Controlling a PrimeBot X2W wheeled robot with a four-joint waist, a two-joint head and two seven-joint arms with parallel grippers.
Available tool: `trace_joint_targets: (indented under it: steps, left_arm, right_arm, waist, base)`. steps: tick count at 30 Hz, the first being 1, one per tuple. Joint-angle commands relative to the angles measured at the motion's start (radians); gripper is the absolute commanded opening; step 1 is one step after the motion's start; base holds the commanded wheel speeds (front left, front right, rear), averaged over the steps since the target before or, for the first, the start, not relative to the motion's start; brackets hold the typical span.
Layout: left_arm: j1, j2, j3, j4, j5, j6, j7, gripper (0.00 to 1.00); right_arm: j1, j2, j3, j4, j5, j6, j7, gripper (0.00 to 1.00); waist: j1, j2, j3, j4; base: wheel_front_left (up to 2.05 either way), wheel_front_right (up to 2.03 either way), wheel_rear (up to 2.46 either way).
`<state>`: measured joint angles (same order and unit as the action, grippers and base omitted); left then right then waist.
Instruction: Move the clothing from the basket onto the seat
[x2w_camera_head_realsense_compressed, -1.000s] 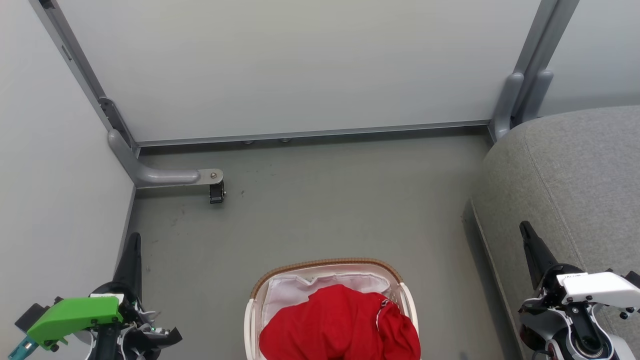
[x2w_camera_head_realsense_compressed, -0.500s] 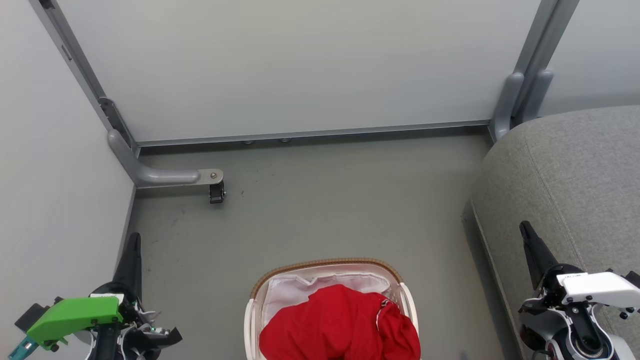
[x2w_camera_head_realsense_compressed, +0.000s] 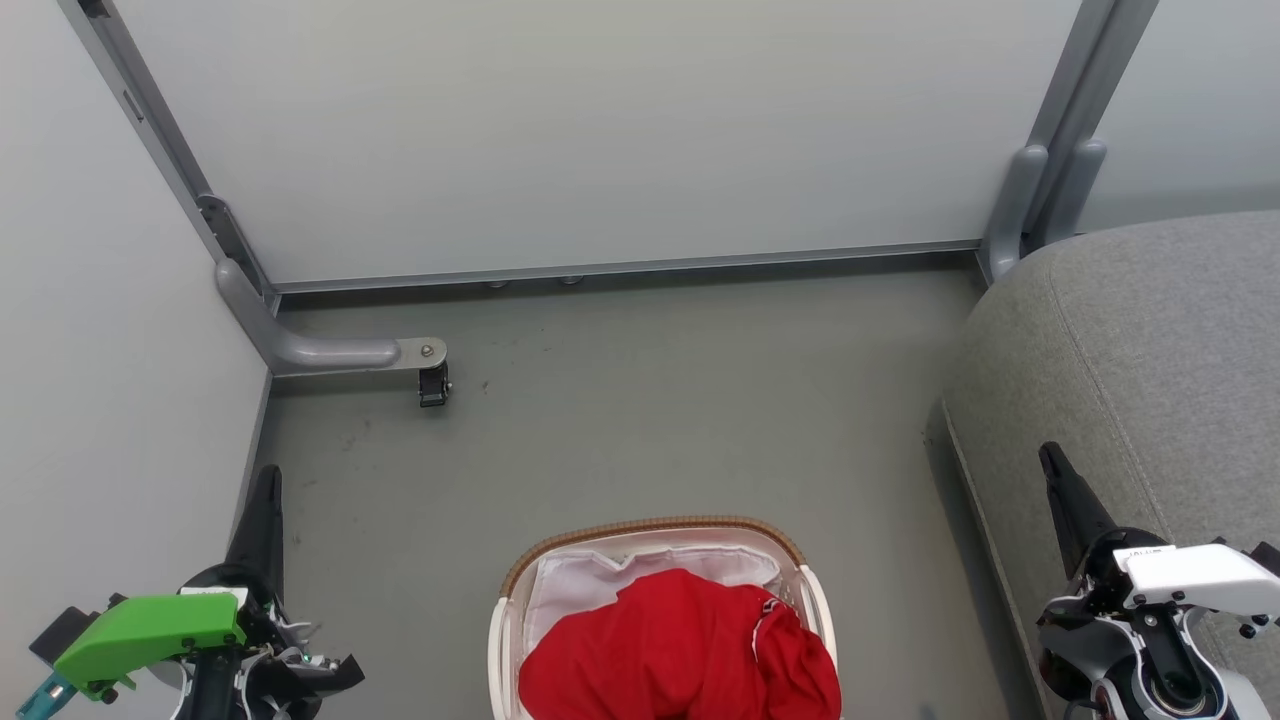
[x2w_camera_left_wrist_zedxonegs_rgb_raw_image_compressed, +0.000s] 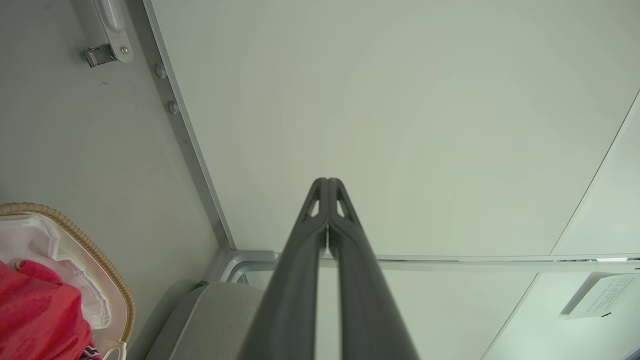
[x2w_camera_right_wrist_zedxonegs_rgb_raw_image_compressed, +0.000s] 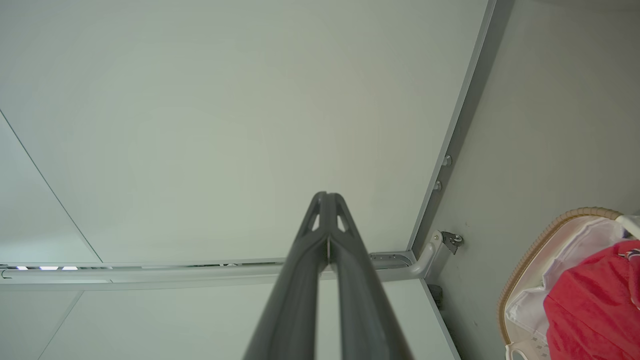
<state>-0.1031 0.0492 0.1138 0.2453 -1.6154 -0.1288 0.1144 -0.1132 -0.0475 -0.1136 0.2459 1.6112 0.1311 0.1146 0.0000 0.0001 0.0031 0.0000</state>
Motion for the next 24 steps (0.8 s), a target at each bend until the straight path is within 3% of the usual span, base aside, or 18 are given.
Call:
trace_joint_targets:
  steps: [1, 15, 16, 24]
  left_arm:
    - [-0.012, 0.003, 0.001, -0.002, 0.005, -0.004, 0.002, 0.00]
    - [-0.012, 0.003, 0.001, -0.002, 0.005, -0.004, 0.002, 0.00]
    - [0.000, 0.000, 0.000, 0.000, 0.000, 0.000, 0.000, 1.00]
    - [0.040, -0.010, -0.020, 0.045, 0.006, 0.001, -0.018, 1.00]
  right_arm:
    - [0.012, -0.006, -0.002, -0.004, 0.003, -0.001, 0.001, 0.00]
    - [0.012, -0.006, -0.002, -0.004, 0.003, -0.001, 0.001, 0.00]
    - [0.000, 0.000, 0.000, 0.000, 0.000, 0.000, 0.000, 1.00]
    - [0.028, 0.016, 0.018, 0.049, -0.006, 0.000, -0.017, 1.00]
  waist:
    - [0.0000, -0.0001, 0.000, 0.000]
    - [0.0000, -0.0001, 0.000, 0.000]
    - [0.0000, -0.0001, 0.000, 0.000]
    - [0.0000, -0.0001, 0.001, 0.000]
  base:
    - [0.00, 0.00, 0.00]
    - [0.00, 0.00, 0.00]
    - [0.00, 0.00, 0.00]
    - [0.00, 0.00, 0.00]
